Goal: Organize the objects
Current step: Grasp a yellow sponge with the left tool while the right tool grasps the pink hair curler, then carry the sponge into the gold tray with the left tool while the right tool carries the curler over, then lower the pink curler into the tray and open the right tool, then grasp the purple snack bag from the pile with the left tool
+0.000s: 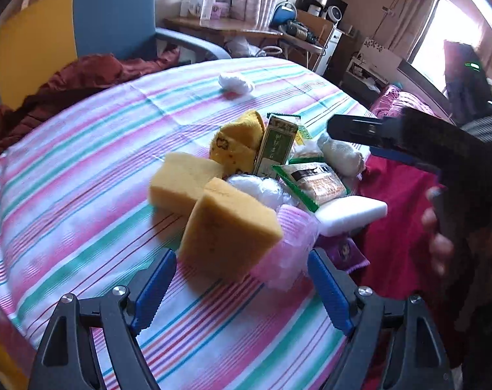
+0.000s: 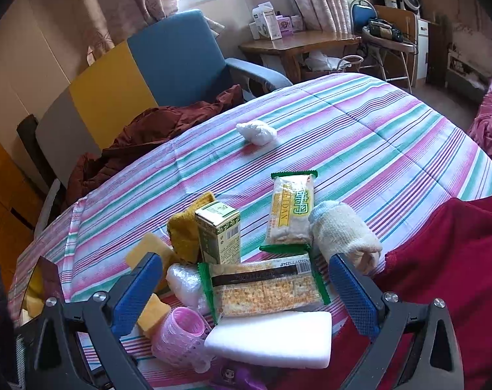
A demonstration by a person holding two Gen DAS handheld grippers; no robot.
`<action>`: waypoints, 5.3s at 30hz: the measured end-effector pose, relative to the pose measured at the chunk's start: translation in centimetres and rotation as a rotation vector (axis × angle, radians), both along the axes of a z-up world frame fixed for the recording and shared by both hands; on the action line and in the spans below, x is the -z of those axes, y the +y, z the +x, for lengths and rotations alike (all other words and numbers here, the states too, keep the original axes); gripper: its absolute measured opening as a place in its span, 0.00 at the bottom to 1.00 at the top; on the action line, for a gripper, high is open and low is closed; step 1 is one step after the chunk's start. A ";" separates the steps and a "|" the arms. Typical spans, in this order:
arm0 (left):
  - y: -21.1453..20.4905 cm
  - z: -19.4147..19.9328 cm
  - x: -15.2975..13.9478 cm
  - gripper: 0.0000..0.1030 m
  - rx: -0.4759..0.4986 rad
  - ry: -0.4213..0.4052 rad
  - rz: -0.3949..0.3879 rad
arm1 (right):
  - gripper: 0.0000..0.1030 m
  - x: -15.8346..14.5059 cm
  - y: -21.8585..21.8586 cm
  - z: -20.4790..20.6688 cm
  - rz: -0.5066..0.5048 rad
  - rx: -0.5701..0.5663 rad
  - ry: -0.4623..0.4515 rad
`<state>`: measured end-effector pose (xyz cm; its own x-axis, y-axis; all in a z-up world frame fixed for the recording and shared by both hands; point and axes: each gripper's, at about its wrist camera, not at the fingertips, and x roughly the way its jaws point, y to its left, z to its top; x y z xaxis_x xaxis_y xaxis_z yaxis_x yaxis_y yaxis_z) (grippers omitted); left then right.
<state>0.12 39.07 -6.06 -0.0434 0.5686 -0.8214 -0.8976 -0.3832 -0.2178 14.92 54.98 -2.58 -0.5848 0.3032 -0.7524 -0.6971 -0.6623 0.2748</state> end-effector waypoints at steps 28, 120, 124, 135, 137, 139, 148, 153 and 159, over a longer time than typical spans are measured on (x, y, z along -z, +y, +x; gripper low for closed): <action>-7.0 -4.6 0.5 0.43 -0.201 -0.180 0.101 | 0.85 2.9 -10.9 -6.7 -0.008 -0.688 -0.147; -40.8 -6.8 -5.3 0.46 -0.950 0.070 0.199 | 0.64 1.6 -30.9 -12.9 0.129 -0.820 -0.081; -38.8 -5.8 -5.6 0.46 -0.894 0.075 0.192 | 0.71 1.1 -30.9 -12.4 0.141 -0.815 -0.064; -35.6 -2.8 -6.4 0.46 -0.869 0.227 0.099 | 0.85 -0.2 -32.1 -11.4 0.206 -0.830 -0.025; -35.5 -2.6 -6.6 0.46 -0.874 0.256 0.084 | 0.86 -0.4 -32.1 -11.3 0.205 -0.827 -0.020; -35.4 -2.4 -6.7 0.46 -0.880 0.275 0.071 | 0.90 -0.5 -32.0 -11.2 0.201 -0.824 -0.013; -34.3 -1.8 -6.7 0.46 -0.848 0.291 0.048 | 1.00 -0.5 -30.7 -10.7 0.207 -0.775 -0.028; -33.0 -1.3 -7.1 0.46 -0.781 0.291 0.065 | 1.00 0.0 -28.8 -10.1 0.196 -0.732 -0.051; -30.4 -0.7 -7.7 0.46 -0.668 0.277 0.093 | 1.00 0.3 -25.3 -9.0 0.183 -0.649 -0.080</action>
<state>-0.57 8.71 1.65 -0.6048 0.4152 -0.6796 -0.5059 -0.8593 -0.0747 5.91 29.67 -2.86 -0.6358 0.0359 -0.7710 -0.1561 -0.9843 0.0829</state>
